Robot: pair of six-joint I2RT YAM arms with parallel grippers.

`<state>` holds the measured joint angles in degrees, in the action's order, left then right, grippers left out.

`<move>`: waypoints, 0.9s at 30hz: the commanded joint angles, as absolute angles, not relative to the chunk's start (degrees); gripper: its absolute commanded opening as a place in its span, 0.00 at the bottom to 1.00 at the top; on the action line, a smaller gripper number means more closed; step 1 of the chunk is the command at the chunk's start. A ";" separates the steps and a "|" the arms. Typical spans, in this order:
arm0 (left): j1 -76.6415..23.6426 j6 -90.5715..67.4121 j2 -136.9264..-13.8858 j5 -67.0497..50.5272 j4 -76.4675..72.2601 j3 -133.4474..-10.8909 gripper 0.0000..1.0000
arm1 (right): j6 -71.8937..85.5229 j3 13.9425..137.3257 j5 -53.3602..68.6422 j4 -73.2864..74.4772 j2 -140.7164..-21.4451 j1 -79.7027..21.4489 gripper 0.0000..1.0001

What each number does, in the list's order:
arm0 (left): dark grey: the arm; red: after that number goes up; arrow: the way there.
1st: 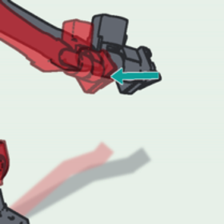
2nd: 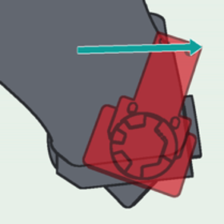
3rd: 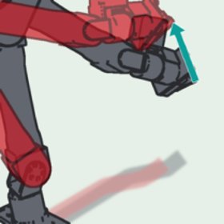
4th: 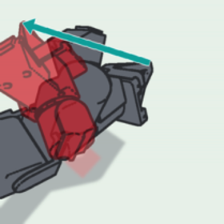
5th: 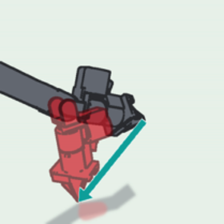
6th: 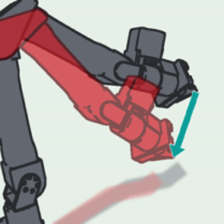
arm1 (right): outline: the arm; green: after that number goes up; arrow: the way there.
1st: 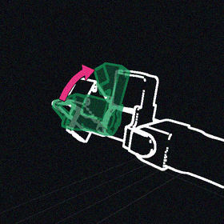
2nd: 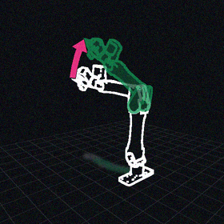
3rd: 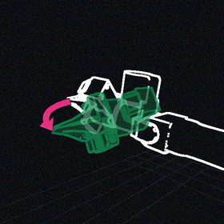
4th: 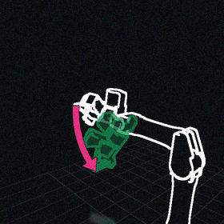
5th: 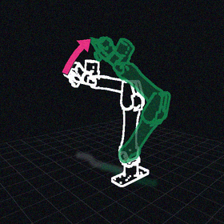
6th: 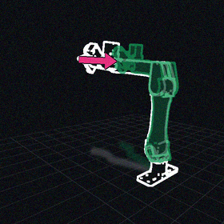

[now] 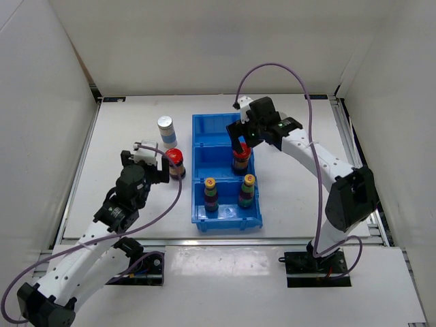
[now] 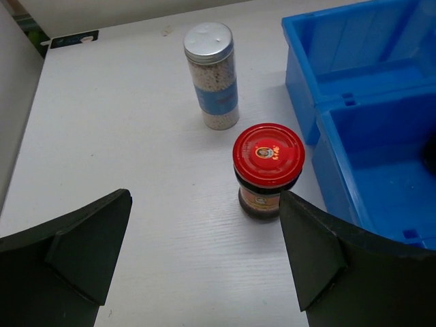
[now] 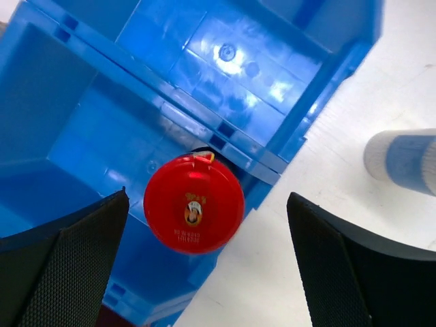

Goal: Organize the condiment bottles

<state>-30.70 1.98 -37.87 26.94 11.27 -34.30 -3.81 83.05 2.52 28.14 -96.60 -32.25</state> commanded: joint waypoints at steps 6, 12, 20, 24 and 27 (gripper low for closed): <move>-30.50 0.18 -46.29 11.70 6.94 -34.79 1.00 | -0.89 89.82 -0.97 30.15 -85.44 -31.99 1.00; -30.50 -1.05 -56.06 8.17 4.93 -40.60 1.00 | 0.18 88.59 -0.35 30.67 -79.55 -31.99 1.00; -28.13 -3.16 -65.82 8.88 2.11 -42.53 1.00 | 1.23 83.68 0.70 31.20 -74.45 -31.99 1.00; -26.89 -3.69 -69.34 9.49 0.27 -43.07 1.00 | 1.23 82.45 0.70 31.20 -73.21 -31.99 1.00; -25.58 -5.00 -71.10 9.49 0.26 -43.68 1.00 | 1.23 82.44 0.70 31.81 -72.69 -31.99 1.00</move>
<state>-26.76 -2.63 -70.15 10.00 0.56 -42.24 0.95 82.54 0.21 32.05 -75.00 -32.25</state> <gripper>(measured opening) 0.998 0.998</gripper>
